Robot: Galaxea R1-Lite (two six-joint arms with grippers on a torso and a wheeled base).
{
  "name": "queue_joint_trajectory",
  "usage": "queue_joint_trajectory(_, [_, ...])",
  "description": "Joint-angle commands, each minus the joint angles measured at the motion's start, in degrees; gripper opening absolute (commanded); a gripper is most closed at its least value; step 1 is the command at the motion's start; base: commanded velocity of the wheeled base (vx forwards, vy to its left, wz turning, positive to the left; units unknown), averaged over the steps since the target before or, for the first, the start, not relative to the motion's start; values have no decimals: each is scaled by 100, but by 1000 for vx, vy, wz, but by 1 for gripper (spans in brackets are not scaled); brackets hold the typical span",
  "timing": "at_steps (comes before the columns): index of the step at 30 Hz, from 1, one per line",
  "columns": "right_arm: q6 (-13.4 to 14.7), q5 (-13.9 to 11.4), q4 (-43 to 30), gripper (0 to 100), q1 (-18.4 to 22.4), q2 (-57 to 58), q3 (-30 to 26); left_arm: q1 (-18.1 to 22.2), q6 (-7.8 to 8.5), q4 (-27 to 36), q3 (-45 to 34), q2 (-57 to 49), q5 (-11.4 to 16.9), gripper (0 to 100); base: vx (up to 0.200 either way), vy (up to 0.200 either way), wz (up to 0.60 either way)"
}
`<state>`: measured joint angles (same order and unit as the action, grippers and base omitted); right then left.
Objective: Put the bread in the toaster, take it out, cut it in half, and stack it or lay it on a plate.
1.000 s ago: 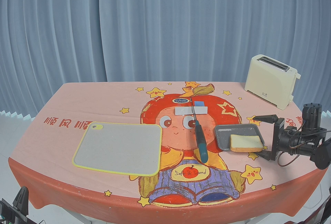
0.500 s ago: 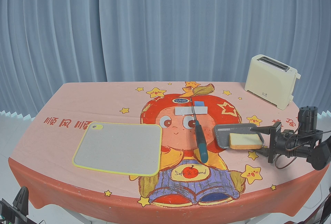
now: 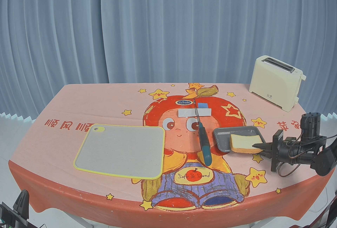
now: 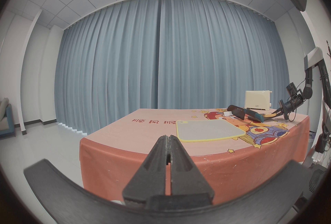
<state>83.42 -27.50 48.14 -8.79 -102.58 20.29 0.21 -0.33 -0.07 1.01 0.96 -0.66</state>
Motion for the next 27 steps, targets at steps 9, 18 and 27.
queue_joint_trajectory(9, [43,-1,2,0,35,643,19,-3,-2,-1,-101,9,-4,0,0,0,0])
queue_joint_trajectory(18, [-28,8,2,0,18,696,-25,6,-2,-1,-101,9,-4,0,0,0,0])
queue_joint_trajectory(27, [-80,17,90,0,-9,819,-42,-3,-2,-1,-101,9,-4,0,0,0,0])
